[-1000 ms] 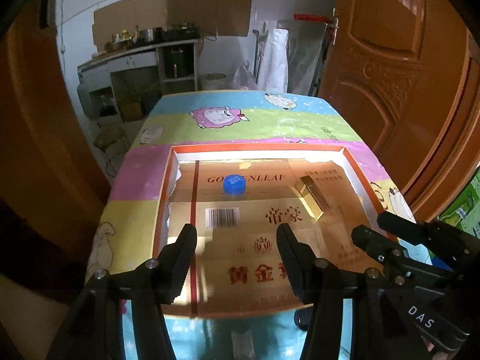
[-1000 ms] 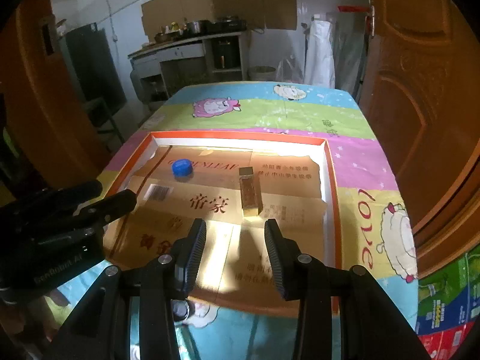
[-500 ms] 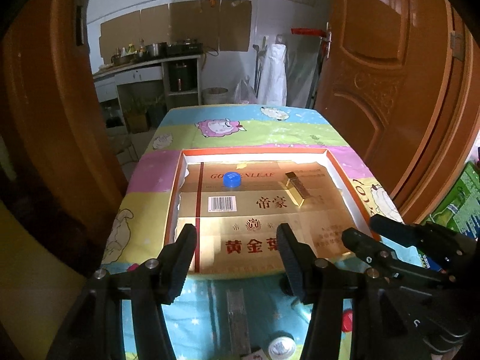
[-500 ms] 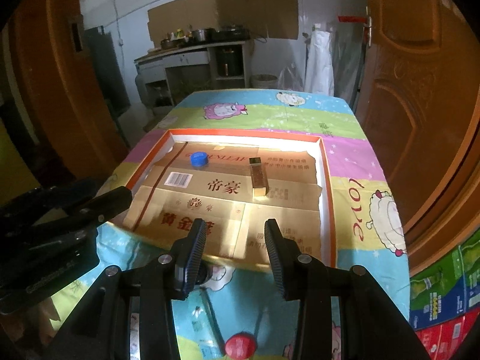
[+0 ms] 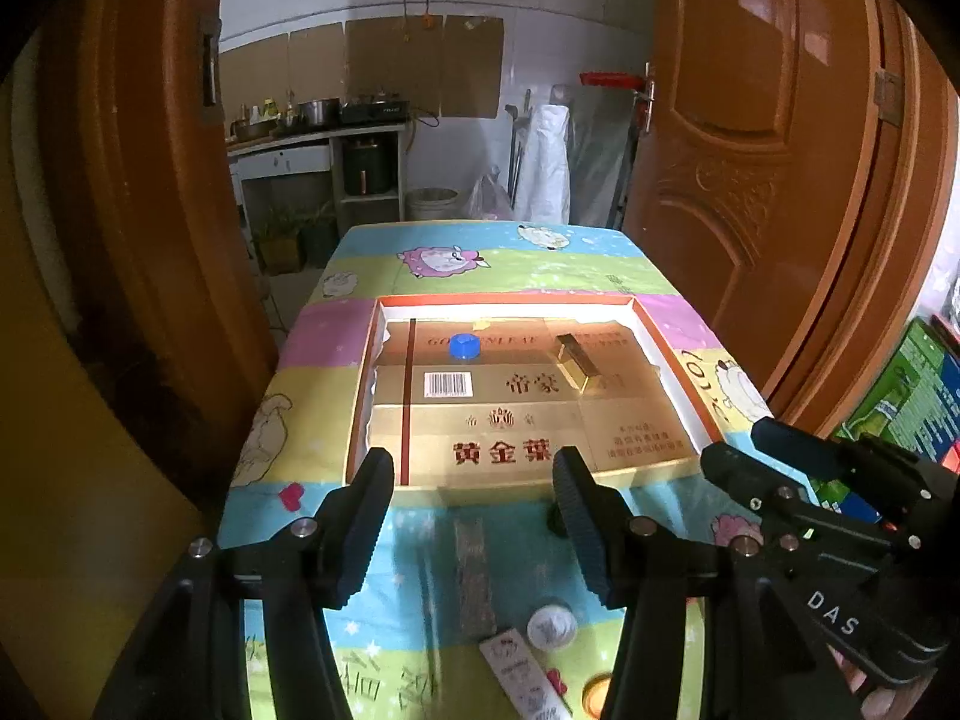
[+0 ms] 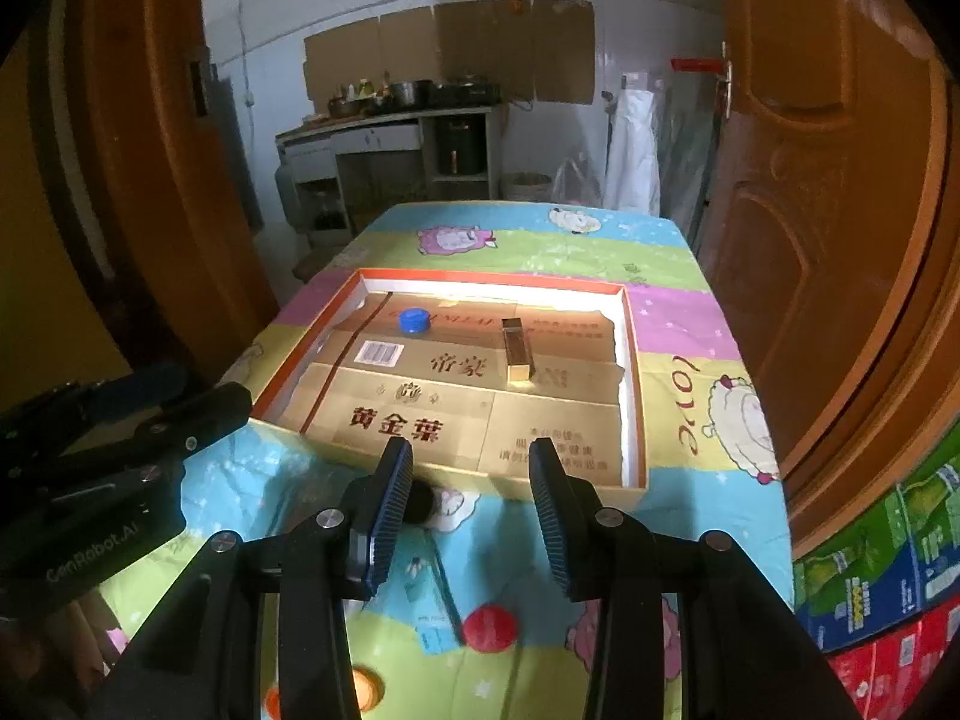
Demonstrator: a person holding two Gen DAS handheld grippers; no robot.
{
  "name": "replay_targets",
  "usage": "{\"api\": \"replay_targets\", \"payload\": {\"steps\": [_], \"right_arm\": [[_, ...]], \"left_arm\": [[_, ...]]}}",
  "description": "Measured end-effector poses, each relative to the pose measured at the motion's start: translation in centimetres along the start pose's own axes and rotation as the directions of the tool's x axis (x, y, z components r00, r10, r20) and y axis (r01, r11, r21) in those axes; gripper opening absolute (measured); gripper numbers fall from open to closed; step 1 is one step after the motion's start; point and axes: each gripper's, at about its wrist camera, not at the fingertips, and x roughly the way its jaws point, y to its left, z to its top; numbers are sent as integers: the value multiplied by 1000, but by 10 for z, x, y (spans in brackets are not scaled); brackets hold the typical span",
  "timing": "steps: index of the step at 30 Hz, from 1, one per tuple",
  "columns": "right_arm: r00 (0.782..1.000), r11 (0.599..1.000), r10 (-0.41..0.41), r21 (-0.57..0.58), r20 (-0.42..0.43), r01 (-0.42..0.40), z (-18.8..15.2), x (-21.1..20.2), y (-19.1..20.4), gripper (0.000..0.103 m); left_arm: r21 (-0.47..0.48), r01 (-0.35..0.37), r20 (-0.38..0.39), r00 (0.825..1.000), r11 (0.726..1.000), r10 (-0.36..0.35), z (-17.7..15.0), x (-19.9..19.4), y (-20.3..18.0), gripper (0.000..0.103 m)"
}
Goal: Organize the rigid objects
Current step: 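Withdraw both tools from the tray back over the table items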
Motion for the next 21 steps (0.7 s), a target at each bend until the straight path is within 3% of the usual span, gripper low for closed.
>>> {"api": "replay_targets", "payload": {"steps": [14,21], "right_arm": [[999,1000,-12,-7,38,12,-35,-47,2,42],[999,1000,-9,-9,36,9,-51,-56,-2,42]], "left_arm": [[-15,-49,5,999,999,49,-40,-36,1,55],[-66,-33,-22,999,997,31,-65,-35,1,55]]}}
